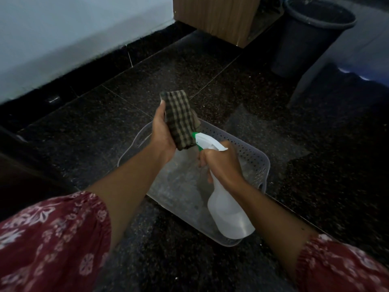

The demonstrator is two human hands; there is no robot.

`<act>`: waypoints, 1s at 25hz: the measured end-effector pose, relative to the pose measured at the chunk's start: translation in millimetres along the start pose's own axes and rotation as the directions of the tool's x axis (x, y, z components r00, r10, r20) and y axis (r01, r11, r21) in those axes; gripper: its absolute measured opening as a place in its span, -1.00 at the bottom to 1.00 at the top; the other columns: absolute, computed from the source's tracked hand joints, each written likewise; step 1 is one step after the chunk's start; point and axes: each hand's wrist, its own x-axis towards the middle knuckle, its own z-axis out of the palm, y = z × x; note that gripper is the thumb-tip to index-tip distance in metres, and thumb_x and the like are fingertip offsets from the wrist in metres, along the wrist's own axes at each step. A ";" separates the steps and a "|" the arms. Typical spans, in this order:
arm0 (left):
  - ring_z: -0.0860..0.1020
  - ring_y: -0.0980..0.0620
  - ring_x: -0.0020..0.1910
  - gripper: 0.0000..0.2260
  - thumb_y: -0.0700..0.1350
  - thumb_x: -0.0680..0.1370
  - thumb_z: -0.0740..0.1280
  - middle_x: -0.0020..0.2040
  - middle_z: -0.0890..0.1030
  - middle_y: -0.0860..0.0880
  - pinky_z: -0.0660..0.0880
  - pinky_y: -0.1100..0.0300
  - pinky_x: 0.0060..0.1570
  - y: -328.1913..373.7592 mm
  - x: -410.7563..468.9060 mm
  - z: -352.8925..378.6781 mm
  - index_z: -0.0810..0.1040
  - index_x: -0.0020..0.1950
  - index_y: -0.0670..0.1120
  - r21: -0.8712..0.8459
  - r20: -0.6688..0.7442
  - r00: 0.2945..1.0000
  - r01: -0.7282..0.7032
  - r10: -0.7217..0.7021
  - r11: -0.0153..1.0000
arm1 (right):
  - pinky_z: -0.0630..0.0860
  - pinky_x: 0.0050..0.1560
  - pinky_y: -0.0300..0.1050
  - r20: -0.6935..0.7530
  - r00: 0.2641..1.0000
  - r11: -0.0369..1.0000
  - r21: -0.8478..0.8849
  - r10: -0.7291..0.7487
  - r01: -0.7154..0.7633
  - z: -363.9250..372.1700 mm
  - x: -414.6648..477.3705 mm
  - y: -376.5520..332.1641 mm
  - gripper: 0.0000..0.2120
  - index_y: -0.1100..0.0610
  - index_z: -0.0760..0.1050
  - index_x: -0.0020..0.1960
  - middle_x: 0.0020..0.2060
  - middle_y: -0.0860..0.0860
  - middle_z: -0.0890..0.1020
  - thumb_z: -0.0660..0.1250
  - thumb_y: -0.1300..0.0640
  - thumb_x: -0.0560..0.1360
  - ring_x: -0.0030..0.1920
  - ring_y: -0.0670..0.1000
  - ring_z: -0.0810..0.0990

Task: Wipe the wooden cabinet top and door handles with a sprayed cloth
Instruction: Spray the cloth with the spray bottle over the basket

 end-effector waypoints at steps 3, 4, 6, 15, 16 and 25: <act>0.63 -0.05 -0.10 -0.51 0.19 0.58 0.03 -0.12 0.68 -0.11 0.56 0.07 -0.04 1.4 0.1 -2.6 0.61 -0.04 -0.13 0.009 -0.005 1.000 0.011 -0.011 1.000 | 0.52 -0.36 -0.08 0.012 1.000 1.000 -0.006 -0.010 0.010 -4.6 -0.6 1.5 -0.53 0.19 0.57 0.05 -0.16 0.19 0.65 0.22 0.13 0.17 -0.39 0.19 0.59; 0.62 -0.05 -0.08 -0.51 0.19 0.58 0.03 -0.09 0.67 -0.12 0.56 0.06 -0.03 1.5 -0.1 -3.1 0.60 -0.03 -0.13 0.013 -0.005 1.000 0.014 -0.014 1.000 | 0.46 -0.41 -0.14 0.016 1.000 1.000 0.005 -0.005 0.005 -7.3 -0.9 2.7 -0.53 0.19 0.56 0.06 -0.17 0.18 0.65 0.22 0.14 0.17 -0.45 0.15 0.55; 0.61 -0.05 -0.07 -0.50 0.20 0.58 0.03 -0.06 0.65 -0.12 0.55 0.05 0.00 1.7 -0.2 -2.9 0.59 -0.01 -0.13 0.020 -0.004 1.000 0.023 -0.023 1.000 | 0.46 -0.44 -0.16 0.008 1.000 1.000 0.026 0.011 -0.011 -9.0 0.7 6.2 -0.52 0.20 0.56 0.05 -0.16 0.16 0.67 0.22 0.14 0.15 -0.46 0.12 0.55; 0.57 -0.12 0.15 -0.48 0.21 0.56 0.06 0.20 0.59 -0.16 0.47 -0.01 0.20 -7.4 -4.3 -4.6 0.54 0.22 -0.14 0.092 -0.016 0.994 0.108 -0.107 0.990 | 0.42 -0.49 0.08 -0.147 0.924 0.902 0.208 -0.354 0.379 -17.6 -5.2 15.4 -0.66 0.38 0.53 -0.10 -0.19 0.45 0.56 0.20 0.20 0.22 -0.47 0.16 0.44; 0.55 -0.13 0.20 -0.47 0.21 0.56 0.06 0.24 0.57 -0.16 0.47 -0.01 0.20 -11.0 -4.8 -6.2 0.51 0.27 -0.14 0.086 -0.014 0.992 0.122 -0.122 0.989 | 0.42 -0.49 0.02 -0.159 0.898 0.873 0.216 -0.410 0.437 -20.0 -6.7 15.3 -0.69 0.33 0.55 -0.06 -0.24 0.42 0.57 0.20 0.24 0.26 -0.49 0.11 0.43; 0.59 -0.09 0.03 -0.55 0.11 0.57 0.15 0.18 0.58 -0.16 0.52 0.03 -0.11 -28.3 -14.2 -16.8 0.45 0.33 -0.14 0.090 -0.117 0.962 0.259 -0.249 0.962 | 0.47 0.07 -0.23 -0.031 0.857 0.835 0.209 -0.515 0.509 -34.6 -0.7 37.6 -0.65 -0.16 0.35 0.15 -0.04 -0.10 0.53 0.34 0.18 0.49 -0.02 -0.28 0.52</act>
